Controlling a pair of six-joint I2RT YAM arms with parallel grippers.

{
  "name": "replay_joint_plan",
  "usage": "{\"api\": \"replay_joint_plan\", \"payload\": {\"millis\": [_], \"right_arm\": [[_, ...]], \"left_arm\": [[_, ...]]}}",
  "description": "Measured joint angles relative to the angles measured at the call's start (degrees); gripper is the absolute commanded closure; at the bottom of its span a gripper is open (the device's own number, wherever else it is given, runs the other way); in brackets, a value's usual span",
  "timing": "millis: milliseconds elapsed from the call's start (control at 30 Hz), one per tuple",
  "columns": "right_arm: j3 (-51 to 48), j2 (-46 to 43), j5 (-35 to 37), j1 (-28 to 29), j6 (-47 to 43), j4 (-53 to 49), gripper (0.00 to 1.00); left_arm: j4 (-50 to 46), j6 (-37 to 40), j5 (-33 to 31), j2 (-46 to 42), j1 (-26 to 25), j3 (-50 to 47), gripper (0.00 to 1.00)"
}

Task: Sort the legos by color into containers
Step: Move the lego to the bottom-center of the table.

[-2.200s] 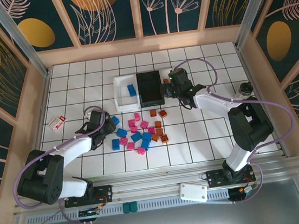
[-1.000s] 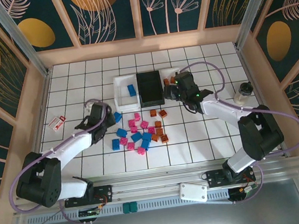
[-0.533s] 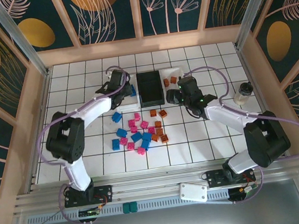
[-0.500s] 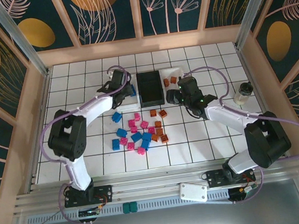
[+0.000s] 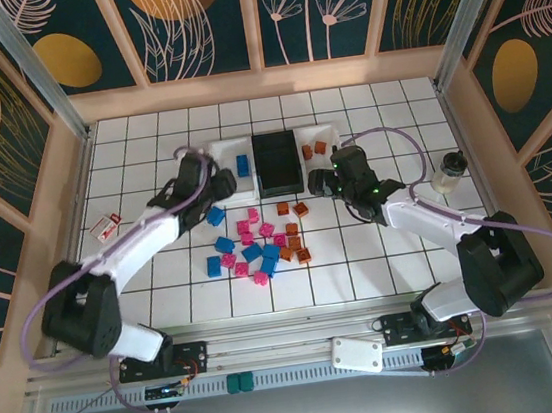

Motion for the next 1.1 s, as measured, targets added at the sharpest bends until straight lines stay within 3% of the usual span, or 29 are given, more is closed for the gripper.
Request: {"api": "replay_joint_plan", "payload": {"millis": [167, 333, 567, 800, 1000, 1100], "right_arm": [[-0.7, -0.1, -0.6, 0.0, 0.1, 0.9, 0.26], [-1.1, 0.0, -1.4, 0.0, 0.2, 1.4, 0.27], [-1.1, 0.0, -1.9, 0.0, 0.2, 2.5, 0.27], [-1.1, 0.0, -1.8, 0.0, 0.2, 2.6, 0.27], [-1.1, 0.0, -1.7, 0.0, 0.2, 2.6, 0.27], [-1.1, 0.0, -1.7, 0.0, 0.2, 2.6, 0.27]], "left_arm": [[-1.5, -3.7, 3.6, -12.0, -0.6, -17.0, 0.35], [-3.8, -6.4, 6.1, -19.0, -0.8, -26.2, 0.39], [-3.8, -8.2, 6.4, -20.5, -0.8, -28.2, 0.44], [-2.9, -8.6, 6.5, -16.6, -0.8, -29.1, 0.5], [-1.8, -10.2, 5.2, -16.5, -1.2, -29.5, 0.69], [-2.0, -11.2, 2.9, -16.9, -1.2, -29.5, 0.66]]}}
